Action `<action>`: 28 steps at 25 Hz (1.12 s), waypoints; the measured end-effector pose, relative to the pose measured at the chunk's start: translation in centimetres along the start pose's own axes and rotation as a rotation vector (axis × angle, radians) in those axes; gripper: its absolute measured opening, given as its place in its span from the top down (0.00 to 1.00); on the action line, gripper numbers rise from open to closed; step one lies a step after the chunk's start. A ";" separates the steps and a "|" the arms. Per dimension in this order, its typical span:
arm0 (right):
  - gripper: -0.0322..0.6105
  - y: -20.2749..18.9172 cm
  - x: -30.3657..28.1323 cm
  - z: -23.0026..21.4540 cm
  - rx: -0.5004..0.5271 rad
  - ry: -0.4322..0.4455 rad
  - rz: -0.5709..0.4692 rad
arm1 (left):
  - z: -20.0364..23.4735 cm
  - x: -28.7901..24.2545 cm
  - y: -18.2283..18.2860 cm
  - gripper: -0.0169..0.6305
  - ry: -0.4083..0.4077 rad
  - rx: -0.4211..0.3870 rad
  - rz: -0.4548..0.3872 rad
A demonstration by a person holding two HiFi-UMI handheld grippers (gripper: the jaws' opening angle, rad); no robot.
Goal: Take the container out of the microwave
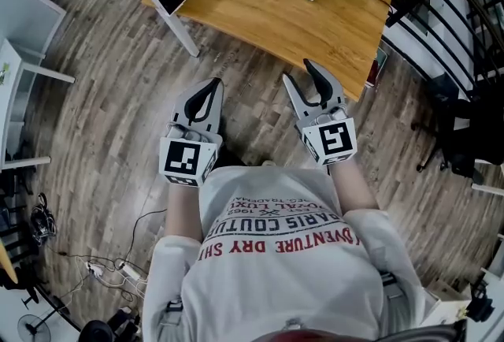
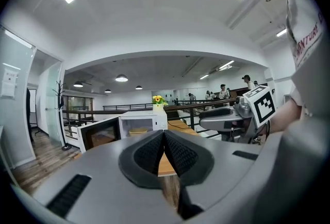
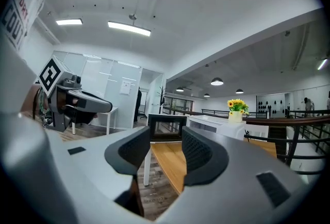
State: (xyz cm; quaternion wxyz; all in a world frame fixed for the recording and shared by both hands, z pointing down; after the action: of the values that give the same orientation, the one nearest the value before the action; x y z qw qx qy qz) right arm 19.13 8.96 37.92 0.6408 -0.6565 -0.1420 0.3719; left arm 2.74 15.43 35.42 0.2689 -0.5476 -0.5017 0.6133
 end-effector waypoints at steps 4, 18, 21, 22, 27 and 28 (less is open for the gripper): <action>0.66 1.4 -3.6 0.2 -0.018 -0.039 -0.005 | 2.9 -1.6 0.8 0.95 -0.051 -0.068 -0.012; 0.66 6.2 -19.1 0.7 -0.135 -0.256 0.114 | 21.1 -10.5 2.6 0.95 -0.259 -0.067 -0.022; 0.66 7.1 -21.7 0.6 -0.157 -0.298 0.130 | 23.6 -12.3 3.0 0.95 -0.309 -0.082 -0.008; 0.66 7.4 -22.4 0.5 -0.158 -0.309 0.136 | 24.2 -12.9 3.1 0.95 -0.326 -0.089 -0.005; 0.65 7.3 -24.5 -0.2 -0.159 -0.348 0.191 | 25.3 -15.7 3.3 0.95 -0.395 -0.081 -0.003; 0.65 7.0 -24.9 -0.6 -0.160 -0.352 0.203 | 25.3 -16.3 3.2 0.95 -0.402 -0.080 0.000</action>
State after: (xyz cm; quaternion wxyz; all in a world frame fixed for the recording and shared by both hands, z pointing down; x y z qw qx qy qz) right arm 0.48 -8.91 38.80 0.5114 -0.6412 -0.2140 0.5307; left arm -16.23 -8.17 36.48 0.1413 -0.4244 -0.5691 0.6899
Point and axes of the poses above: the fingertips, and each gripper's own axes: x backward along the fingers, z to its left, y out of its top, the point moved 3 cm from there along x, backward along the fingers, and after that the axes turned 14 degrees about z, right-handed, at the moved point
